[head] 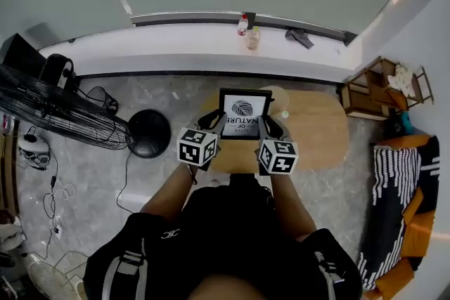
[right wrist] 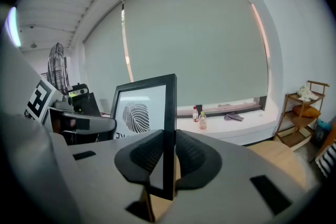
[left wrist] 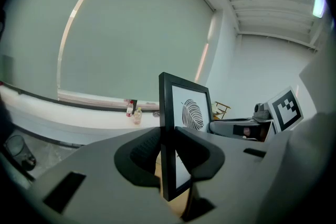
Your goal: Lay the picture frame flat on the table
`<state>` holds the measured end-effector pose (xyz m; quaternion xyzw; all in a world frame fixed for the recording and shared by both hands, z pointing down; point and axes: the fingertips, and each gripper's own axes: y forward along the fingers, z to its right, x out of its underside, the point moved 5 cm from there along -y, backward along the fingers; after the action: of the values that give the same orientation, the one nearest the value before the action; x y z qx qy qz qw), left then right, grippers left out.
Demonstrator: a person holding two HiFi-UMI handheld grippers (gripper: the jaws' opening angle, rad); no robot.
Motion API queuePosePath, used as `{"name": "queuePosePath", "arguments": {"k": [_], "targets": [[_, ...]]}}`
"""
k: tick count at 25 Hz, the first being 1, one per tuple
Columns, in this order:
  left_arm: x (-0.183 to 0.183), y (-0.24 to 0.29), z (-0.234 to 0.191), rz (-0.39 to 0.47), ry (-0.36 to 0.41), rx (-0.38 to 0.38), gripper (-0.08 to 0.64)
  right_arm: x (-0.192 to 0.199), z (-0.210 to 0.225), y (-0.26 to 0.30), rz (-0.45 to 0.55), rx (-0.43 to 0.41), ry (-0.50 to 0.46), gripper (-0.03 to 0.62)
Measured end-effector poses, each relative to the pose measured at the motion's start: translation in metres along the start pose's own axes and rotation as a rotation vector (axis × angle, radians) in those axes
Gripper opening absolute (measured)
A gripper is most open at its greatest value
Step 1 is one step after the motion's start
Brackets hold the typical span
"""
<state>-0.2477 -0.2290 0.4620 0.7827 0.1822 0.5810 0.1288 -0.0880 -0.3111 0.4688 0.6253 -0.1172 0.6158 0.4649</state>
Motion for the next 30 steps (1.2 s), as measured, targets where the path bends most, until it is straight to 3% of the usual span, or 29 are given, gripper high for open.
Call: {"name": "queuePosePath", "arguments": {"k": [14, 21, 24, 30], "targets": [[0.077, 0.122, -0.039, -0.248, -0.153, -0.047, 0.098, 0.083, 0.085, 0.106, -0.273, -0.085, 0.117, 0.089], [0.162, 0.151, -0.056, -0.410, -0.236, -0.076, 0.098, 0.172, 0.103, 0.139, -0.484, -0.124, 0.206, 0.091], [0.200, 0.171, -0.068, -0.468, -0.293, -0.093, 0.097, 0.209, 0.111, 0.157, -0.559, -0.106, 0.230, 0.090], [0.271, 0.227, -0.085, -0.588, -0.303, -0.061, 0.097, 0.287, 0.144, 0.195, -0.693, -0.044, 0.268, 0.089]]}}
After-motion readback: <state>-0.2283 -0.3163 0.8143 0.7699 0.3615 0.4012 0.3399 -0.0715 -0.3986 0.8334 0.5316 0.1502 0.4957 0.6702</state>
